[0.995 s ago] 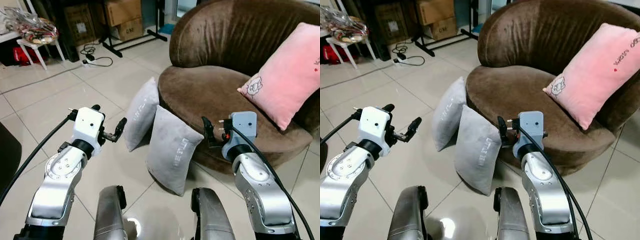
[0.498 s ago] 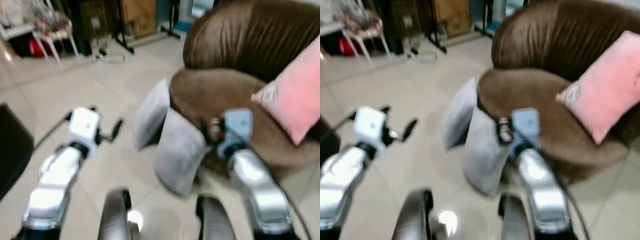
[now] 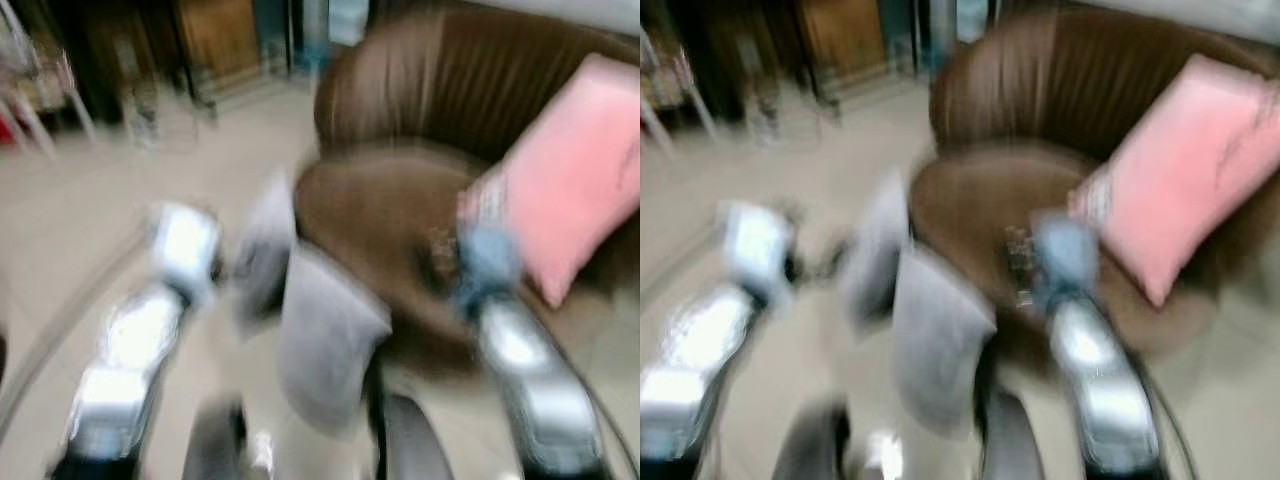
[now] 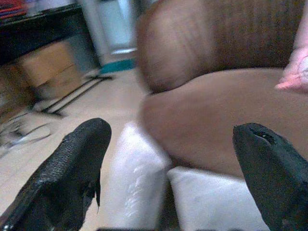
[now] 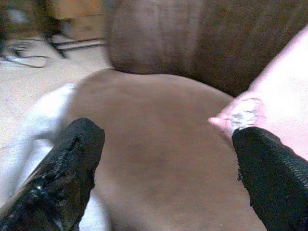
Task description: Move the pillow to the sofa from floor
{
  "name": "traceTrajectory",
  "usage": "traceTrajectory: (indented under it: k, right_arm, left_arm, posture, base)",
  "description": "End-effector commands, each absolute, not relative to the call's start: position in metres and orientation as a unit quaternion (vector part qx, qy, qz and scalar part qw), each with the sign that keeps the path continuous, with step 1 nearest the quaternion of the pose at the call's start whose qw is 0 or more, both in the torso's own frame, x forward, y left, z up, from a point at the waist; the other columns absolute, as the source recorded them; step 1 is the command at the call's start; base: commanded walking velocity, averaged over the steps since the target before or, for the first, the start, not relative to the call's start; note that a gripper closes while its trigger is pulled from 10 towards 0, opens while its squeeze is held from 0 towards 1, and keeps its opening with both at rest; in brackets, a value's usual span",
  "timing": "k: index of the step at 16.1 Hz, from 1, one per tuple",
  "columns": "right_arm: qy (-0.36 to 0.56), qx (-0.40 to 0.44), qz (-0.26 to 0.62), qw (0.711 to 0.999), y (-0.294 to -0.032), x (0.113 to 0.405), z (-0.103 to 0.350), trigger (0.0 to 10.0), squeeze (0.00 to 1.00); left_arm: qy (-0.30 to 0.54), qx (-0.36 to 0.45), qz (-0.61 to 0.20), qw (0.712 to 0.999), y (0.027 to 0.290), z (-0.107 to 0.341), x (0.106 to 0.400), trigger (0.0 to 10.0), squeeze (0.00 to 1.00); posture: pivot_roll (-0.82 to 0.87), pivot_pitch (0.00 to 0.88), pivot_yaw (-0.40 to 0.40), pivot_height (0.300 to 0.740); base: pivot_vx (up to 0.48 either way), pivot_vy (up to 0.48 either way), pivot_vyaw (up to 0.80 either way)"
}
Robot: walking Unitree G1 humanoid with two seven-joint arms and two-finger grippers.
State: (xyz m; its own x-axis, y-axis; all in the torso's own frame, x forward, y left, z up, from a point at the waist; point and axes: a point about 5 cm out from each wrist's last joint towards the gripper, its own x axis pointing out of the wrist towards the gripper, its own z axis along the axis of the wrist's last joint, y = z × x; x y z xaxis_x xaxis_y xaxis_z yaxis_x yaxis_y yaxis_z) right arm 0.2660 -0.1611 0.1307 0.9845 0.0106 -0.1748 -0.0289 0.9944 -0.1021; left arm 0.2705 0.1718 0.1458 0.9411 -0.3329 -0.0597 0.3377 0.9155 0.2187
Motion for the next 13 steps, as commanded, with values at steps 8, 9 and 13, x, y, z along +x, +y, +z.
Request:
traceTrajectory:
  k: [8,9,13]
  right_arm:
    - [0.109,-0.048,0.104,0.987,-0.139,0.267,0.13,10.0,0.0]
    - [0.116,-0.054,0.113,0.985,-0.138,0.267,0.129,10.0,0.0]
    - [0.12,-0.067,0.128,0.982,-0.146,0.278,0.131,10.0,0.0]
  left_arm:
    - [0.009,0.15,-0.139,0.979,0.186,0.149,0.27,10.0,0.42]
    - [0.01,0.151,-0.139,0.979,0.186,0.149,0.27,10.0,0.42]
    - [0.014,0.156,-0.139,0.978,0.186,0.147,0.268,10.0,0.42]
  posture:
    - [-0.12,0.0,-0.005,0.49]
    - [-0.12,0.0,-0.008,0.48]
    - [-0.12,0.0,-0.01,0.445]
  base:
    - [0.131,0.0,0.0]
    - [0.0,0.0,0.0]
    - [0.0,0.0,0.0]
